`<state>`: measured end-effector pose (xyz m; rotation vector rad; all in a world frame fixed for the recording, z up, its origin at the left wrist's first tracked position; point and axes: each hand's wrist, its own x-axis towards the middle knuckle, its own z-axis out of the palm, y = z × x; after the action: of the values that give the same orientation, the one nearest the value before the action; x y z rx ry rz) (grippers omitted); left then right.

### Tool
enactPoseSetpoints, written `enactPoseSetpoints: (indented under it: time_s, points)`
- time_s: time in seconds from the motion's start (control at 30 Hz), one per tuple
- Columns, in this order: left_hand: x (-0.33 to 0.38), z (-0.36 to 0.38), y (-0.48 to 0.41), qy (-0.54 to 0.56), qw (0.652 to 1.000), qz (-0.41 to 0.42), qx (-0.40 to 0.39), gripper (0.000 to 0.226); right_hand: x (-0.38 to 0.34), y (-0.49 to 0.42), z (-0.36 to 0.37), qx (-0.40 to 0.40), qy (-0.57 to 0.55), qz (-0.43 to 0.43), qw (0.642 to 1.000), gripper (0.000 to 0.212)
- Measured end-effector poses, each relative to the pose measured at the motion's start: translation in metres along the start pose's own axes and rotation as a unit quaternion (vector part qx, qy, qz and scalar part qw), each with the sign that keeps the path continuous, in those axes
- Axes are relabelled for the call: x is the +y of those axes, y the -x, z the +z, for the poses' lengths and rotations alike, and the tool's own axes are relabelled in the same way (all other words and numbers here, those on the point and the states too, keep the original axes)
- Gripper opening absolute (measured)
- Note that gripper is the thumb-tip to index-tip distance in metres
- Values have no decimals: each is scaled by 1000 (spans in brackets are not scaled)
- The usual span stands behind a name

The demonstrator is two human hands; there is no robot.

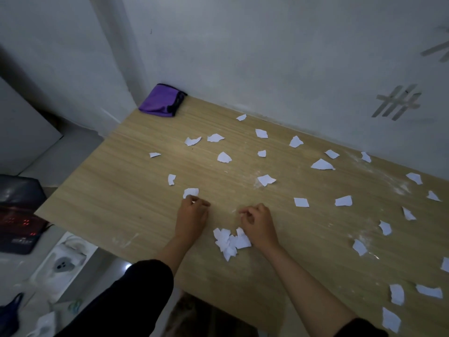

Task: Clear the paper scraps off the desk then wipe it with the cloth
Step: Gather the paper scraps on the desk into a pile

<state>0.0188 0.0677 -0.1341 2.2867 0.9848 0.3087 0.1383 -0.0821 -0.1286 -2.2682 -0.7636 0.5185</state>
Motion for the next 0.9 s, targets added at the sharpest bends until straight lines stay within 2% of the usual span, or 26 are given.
enactPoseSetpoints:
  time_s: [0.07, 0.13, 0.23, 0.33, 0.43, 0.53, 0.77, 0.9]
  points:
    - [0, -7, -14, -7, 999, -42, 23, 23, -6, -18, -6, 29, 22, 4, 999, 19]
    - [0, -12, -28, -15, 993, -115, 25, 40, -9, -37, -13, 61, 43, 9, 997, 21]
    - [-2, -15, -45, 0, 974, -223, -24, 57, -9, -60, -23, 96, 59, 38, 993, 29]
    - [-5, -15, -57, 36, 966, -246, -68, 58, -3, -80, -32, 91, 64, 119, 987, 42]
    - [-6, -11, -60, 40, 970, -225, -77, 37, 2, -96, -35, 64, 47, 171, 982, 59]
    - [-8, -10, -60, 50, 977, -195, -75, 20, 3, -108, -31, 46, 45, 207, 976, 64]
    - [-9, -23, -53, 98, 981, -161, -53, 10, 12, -107, -26, 60, 41, 170, 983, 22]
    - [-8, -23, -40, 123, 986, -103, -33, 8, 6, -90, -26, 82, -7, 149, 985, 19]
